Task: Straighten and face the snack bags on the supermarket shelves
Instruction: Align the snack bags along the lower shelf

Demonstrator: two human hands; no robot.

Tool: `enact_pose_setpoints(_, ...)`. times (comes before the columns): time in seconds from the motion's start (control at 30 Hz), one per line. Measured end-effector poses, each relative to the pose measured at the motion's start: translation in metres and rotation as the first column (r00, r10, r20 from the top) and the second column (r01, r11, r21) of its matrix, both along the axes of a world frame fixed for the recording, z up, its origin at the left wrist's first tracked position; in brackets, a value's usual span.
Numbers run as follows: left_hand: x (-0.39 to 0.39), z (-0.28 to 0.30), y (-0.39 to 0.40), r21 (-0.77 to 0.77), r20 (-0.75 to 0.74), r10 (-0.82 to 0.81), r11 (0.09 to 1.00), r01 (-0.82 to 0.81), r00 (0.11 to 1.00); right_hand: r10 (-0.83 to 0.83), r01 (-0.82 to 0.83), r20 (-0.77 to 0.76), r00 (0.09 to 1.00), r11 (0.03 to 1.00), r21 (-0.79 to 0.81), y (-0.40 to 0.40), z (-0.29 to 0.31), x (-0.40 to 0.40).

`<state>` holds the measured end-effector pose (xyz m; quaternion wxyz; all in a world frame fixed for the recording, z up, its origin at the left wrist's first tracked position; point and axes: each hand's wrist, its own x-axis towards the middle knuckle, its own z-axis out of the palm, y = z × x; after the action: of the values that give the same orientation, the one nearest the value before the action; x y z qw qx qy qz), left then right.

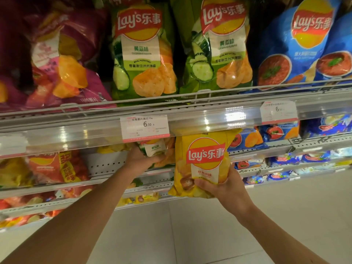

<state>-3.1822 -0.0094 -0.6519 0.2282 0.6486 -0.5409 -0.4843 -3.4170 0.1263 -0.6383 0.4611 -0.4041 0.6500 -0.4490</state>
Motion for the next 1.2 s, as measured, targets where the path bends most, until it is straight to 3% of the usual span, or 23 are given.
enact_pose_setpoints(0.13,0.037,0.001,0.021,-0.179,0.025,-0.102,0.978,0.105,0.994,0.005,-0.005,-0.02,1.0,1.0,-0.021,0.001,0.003,0.029)
enact_pose_setpoints(0.2,0.061,-0.001,0.036,-0.273,0.177,-0.095,0.951,0.141,0.98,0.006,-0.006,-0.015,1.0,1.0,-0.024,0.001,0.003,0.05)
enact_pose_setpoints(0.3,0.113,0.0,0.067,-0.318,0.473,-0.158,0.887,0.335,0.867,-0.003,0.002,-0.005,1.0,1.0,-0.026,0.004,0.001,0.089)
enact_pose_setpoints(0.43,0.186,0.004,0.108,-0.237,0.787,-0.281,0.684,0.69,0.549,0.026,-0.026,0.008,1.0,1.0,-0.01,0.006,-0.007,0.148)
enact_pose_setpoints(0.57,0.256,0.003,0.121,-0.224,0.886,-0.147,0.695,0.683,0.44,0.045,-0.045,-0.026,0.999,0.999,-0.016,0.0,-0.01,0.205)
enact_pose_setpoints(0.7,0.312,-0.01,0.123,-0.117,0.884,-0.187,0.8,0.589,0.429,-0.013,0.009,-0.064,0.998,0.998,-0.069,-0.02,-0.007,0.24)
enact_pose_setpoints(0.9,0.33,-0.022,0.117,-0.103,0.877,-0.198,0.812,0.574,0.438,-0.076,0.06,-0.115,0.991,0.989,-0.137,-0.065,-0.005,0.258)
enact_pose_setpoints(1.2,0.327,-0.024,0.112,-0.171,0.875,-0.105,0.846,0.505,0.473,-0.054,0.042,-0.186,0.981,0.997,-0.069,-0.113,-0.031,0.252)
